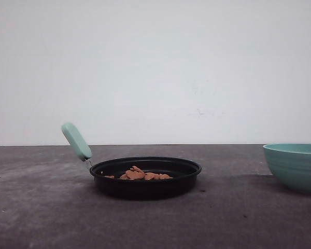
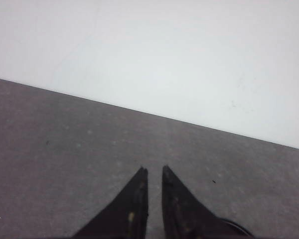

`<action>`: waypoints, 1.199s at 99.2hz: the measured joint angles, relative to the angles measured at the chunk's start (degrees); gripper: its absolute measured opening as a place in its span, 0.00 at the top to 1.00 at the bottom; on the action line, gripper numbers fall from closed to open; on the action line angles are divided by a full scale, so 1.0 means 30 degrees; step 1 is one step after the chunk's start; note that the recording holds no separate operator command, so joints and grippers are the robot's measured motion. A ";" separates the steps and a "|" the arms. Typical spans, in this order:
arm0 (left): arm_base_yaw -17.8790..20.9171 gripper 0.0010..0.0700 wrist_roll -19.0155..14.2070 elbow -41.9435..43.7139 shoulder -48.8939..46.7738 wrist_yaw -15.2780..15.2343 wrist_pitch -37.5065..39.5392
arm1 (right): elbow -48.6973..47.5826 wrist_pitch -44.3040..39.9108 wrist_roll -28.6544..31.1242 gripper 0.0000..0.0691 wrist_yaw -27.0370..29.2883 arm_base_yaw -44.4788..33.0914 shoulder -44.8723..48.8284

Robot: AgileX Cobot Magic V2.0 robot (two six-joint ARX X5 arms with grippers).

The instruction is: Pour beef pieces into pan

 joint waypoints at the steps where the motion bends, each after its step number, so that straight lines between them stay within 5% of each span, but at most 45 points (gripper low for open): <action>1: 0.0000 0.98 -0.0007 0.0000 0.0000 -0.0015 0.0022 | -0.0138 -0.0095 0.0000 0.98 -0.0131 -0.0007 0.0000; 119: 0.0000 0.98 0.0291 0.0000 -0.0015 0.0029 -0.0029 | -0.0321 0.0335 -0.0976 0.98 -0.0423 -0.0342 -0.0066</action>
